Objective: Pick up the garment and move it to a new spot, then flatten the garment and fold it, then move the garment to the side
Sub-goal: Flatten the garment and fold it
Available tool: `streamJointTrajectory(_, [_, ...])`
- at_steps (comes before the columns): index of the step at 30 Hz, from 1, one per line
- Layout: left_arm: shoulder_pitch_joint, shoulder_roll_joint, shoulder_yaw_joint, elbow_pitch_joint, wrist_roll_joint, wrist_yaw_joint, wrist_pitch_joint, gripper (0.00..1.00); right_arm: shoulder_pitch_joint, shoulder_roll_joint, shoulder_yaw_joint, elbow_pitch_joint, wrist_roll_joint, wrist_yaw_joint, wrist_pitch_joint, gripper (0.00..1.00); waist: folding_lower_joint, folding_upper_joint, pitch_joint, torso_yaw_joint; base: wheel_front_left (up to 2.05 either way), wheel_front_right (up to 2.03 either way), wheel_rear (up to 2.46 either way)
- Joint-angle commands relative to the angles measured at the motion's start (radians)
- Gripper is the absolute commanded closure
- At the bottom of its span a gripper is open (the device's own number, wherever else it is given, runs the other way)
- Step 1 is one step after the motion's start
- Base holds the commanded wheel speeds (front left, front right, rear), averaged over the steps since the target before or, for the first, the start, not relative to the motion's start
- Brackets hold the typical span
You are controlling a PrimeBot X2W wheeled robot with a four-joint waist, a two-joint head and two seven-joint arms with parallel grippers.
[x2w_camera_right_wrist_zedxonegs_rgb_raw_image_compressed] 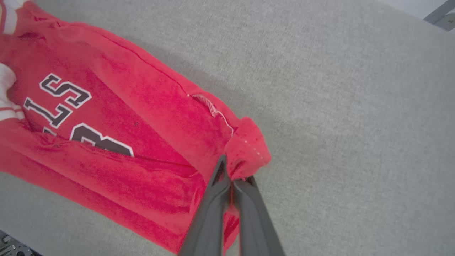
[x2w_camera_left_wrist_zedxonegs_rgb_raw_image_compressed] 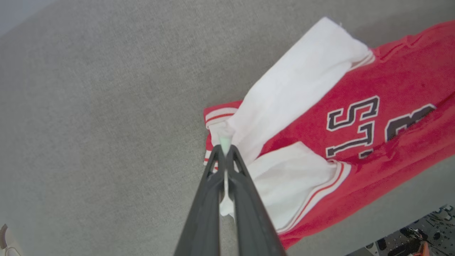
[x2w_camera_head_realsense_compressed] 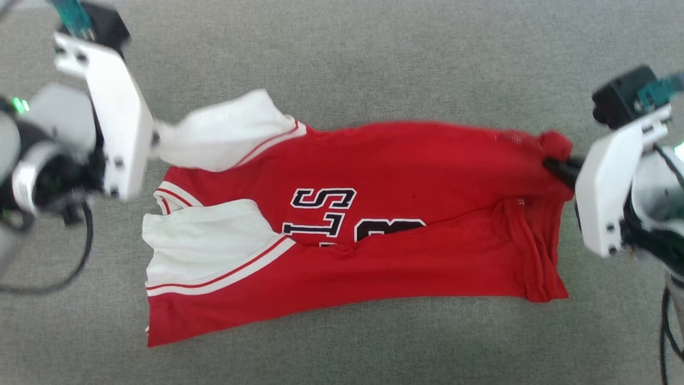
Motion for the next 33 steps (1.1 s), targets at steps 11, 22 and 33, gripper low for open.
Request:
streamJointTrajectory(11, [0.295, 0.135, -0.029, -0.298, -0.088, 0.209, 0.0, 1.0, 0.263, 0.082, -0.141, -0.075, -0.027, 0.0, 0.078, 1.0, 0.0, 0.0, 0.002, 0.007, 0.0, 0.0, 0.0])
streamJointTrajectory(22, [0.385, 0.061, 0.003, -0.13, -0.107, 0.164, -0.184, 0.0, 0.231, 0.099, -0.097, 0.082, -0.033, 0.0, -0.048, 0.0, 0.0, 0.0, -0.002, 0.012, 0.0, 0.0, 0.0])
streamJointTrajectory(33, [0.447, 0.078, 0.102, -0.168, -0.05, 0.07, -0.514, 0.0, 0.265, 0.103, -0.185, 0.037, -0.02, 0.0, -0.033, 0.0, 0.0, 0.0, -0.021, 0.021, 0.0, 0.0, 0.0])
